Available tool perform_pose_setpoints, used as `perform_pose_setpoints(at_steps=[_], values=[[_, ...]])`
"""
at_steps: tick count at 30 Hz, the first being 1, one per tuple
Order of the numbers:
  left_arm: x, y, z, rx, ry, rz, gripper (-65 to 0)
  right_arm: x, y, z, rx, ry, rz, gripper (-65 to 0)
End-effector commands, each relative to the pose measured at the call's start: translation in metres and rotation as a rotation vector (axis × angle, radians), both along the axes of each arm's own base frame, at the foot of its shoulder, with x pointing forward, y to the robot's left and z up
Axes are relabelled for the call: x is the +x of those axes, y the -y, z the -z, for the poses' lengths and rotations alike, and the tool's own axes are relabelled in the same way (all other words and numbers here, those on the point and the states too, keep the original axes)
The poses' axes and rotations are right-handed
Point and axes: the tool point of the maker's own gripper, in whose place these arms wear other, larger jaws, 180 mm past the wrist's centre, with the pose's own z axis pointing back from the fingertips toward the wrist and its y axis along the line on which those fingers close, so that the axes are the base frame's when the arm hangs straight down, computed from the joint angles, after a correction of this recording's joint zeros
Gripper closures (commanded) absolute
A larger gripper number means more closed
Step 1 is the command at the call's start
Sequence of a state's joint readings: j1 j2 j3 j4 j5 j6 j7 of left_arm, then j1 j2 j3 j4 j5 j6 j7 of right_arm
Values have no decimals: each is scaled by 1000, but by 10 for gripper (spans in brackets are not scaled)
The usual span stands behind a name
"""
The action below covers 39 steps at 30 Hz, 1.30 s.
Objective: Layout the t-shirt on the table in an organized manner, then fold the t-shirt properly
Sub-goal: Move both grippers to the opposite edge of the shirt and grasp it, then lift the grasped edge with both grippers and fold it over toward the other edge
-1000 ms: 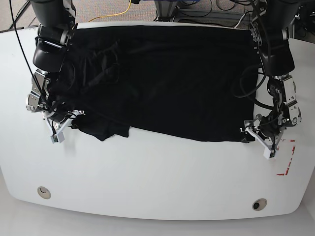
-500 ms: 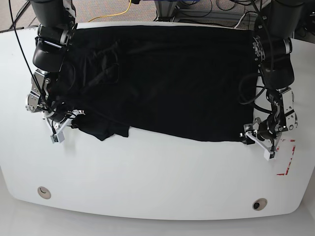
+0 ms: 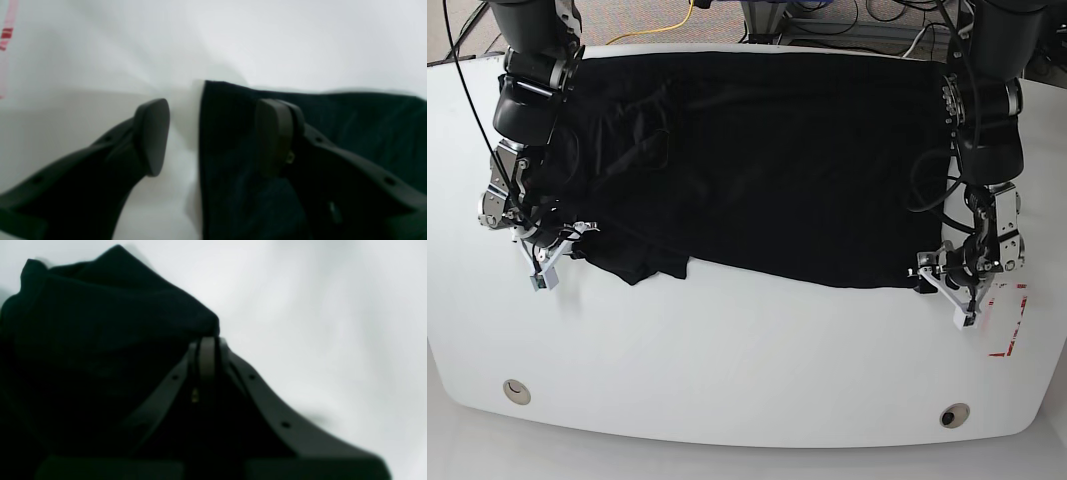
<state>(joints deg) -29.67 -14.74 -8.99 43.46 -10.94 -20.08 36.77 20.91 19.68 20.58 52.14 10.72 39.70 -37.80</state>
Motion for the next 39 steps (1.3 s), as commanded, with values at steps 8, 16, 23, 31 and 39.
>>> perform_pose_setpoints(at_steps=[8, 16, 23, 31, 39], values=[[-2, 21, 1, -22, -26, 86, -189, 10, 10, -15, -24, 31, 1, 0], [-2, 22, 1, -24, -25, 88, -26, 10, 10, -16, -24, 33, 1, 0], [2, 22, -4, -22, -8, 92, 0, 17, 10, -28, -43, 70, -7, 0], [9, 23, -35, 34, 63, 124, 0, 23, 14, -62, -142, 92, -49, 0], [5, 24, -55, 83, 93, 151, 0, 25, 20, -88, -201, 122, -49, 0]])
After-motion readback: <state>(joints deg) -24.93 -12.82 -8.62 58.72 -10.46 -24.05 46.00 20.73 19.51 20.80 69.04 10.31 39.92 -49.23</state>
